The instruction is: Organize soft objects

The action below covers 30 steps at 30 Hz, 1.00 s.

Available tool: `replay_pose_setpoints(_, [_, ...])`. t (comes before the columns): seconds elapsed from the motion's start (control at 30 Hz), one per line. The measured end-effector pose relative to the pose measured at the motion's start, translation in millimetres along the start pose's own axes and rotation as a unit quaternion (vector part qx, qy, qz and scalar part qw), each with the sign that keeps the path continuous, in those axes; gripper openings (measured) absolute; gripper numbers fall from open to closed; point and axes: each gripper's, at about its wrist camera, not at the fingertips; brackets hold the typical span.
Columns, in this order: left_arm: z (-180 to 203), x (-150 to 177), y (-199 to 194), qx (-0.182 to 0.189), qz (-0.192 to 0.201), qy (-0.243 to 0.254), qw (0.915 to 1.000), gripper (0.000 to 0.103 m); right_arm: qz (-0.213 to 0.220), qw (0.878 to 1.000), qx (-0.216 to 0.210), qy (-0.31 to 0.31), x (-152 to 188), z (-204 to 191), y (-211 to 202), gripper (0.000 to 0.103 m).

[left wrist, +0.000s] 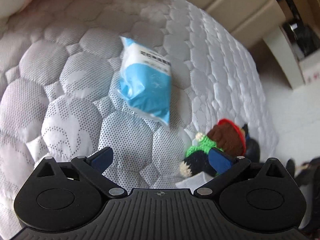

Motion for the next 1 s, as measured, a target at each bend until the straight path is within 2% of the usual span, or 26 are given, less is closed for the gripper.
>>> replay_pose_setpoints(0.07, [-1.2, -1.3, -4.3, -0.003, 0.013, -0.003, 0.9999, 0.103, 0.040, 0.997, -0.047, 0.037, -4.6, 7.2, -26.2, 0.006])
replay_pose_setpoints(0.13, [-5.0, -2.6, -5.8, -0.003, 0.020, -0.009, 0.9998, 0.103, 0.085, 0.988, -0.093, 0.092, -13.3, 21.1, -50.9, 0.006])
replay_pose_setpoints(0.17, [-6.3, -2.6, -4.8, -0.002, 0.019, -0.013, 0.9997, 0.103, 0.101, 0.983, -0.099, 0.114, -17.8, 28.0, -57.8, 0.006])
replay_pose_setpoints(0.2, [-6.6, -2.3, -1.7, 0.000, 0.015, -0.017, 0.9997, 0.103, 0.111, 0.983, -0.084, 0.122, -21.8, 32.8, -59.2, 0.006])
replay_pose_setpoints(0.23, [-6.6, -1.7, 1.6, 0.002, 0.008, -0.019, 0.9998, 0.103, 0.117, 0.985, -0.052, 0.118, -24.4, 35.2, -56.7, 0.006])
replay_pose_setpoints(0.3, [-4.4, 0.3, 7.2, 0.004, -0.006, -0.014, 0.9999, 0.103, 0.103, 0.989, 0.002, 0.109, -23.9, 38.6, -42.8, 0.006])
replay_pose_setpoints(0.37, [0.9, 3.2, 13.3, 0.001, -0.019, 0.000, 0.9998, 0.103, 0.083, 0.992, 0.016, 0.098, -18.6, 37.9, -31.1, 0.006])
replay_pose_setpoints(0.43, [7.8, 5.3, 19.1, 0.000, -0.032, 0.019, 0.9993, 0.103, 0.083, 0.994, 0.030, 0.063, -14.4, 27.3, -29.5, 0.010])
replay_pose_setpoints(0.53, [18.3, 7.2, 27.2, -0.004, -0.046, 0.047, 0.9979, 0.103, 0.121, 0.990, 0.066, -0.010, -15.8, 2.3, -32.7, 0.023])
replay_pose_setpoints(0.6, [22.6, 8.2, 29.4, -0.015, -0.048, 0.062, 0.9968, 0.103, 0.147, 0.984, 0.080, -0.061, -19.1, -13.5, -31.3, 0.043])
replay_pose_setpoints(0.63, [23.7, 8.5, 29.5, -0.020, -0.047, 0.067, 0.9964, 0.103, 0.146, 0.982, 0.082, -0.082, -22.0, -19.2, -26.2, 0.044])
replay_pose_setpoints(0.73, [22.0, 9.1, 28.1, -0.034, -0.045, 0.068, 0.9961, 0.103, 0.122, 0.979, 0.102, -0.127, -25.3, -30.3, -0.5, 0.039])
replay_pose_setpoints(0.77, [20.6, 9.3, 27.9, -0.038, -0.045, 0.067, 0.9960, 0.103, 0.124, 0.974, 0.117, -0.148, -22.2, -33.7, 5.3, 0.036])
replay_pose_setpoints(0.8, [18.8, 9.2, 27.7, -0.041, -0.045, 0.064, 0.9961, 0.103, 0.131, 0.967, 0.135, -0.172, -18.2, -37.6, 9.4, 0.025])
replay_pose_setpoints(0.9, [15.8, 7.2, 28.3, -0.049, -0.042, 0.061, 0.9960, 0.103, 0.135, 0.959, 0.146, -0.202, -9.8, -45.2, 8.1, 0.007])
replay_pose_setpoints(0.93, [15.9, 6.0, 29.0, -0.052, -0.041, 0.063, 0.9958, 0.103, 0.128, 0.964, 0.130, -0.193, -9.0, -46.1, 5.6, 0.007])
replay_pose_setpoints(1.0, [16.7, 4.8, 29.1, -0.060, -0.039, 0.071, 0.9949, 0.103, 0.092, 0.984, 0.057, -0.140, -10.1, -43.3, 1.7, 0.007])
Point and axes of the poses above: each gripper's, at about its wrist camera, not at the fingertips, and y roughly the way its jaws point, z to its right, x to its underside, and after that the axes turned 6 degrees about y, right-handed
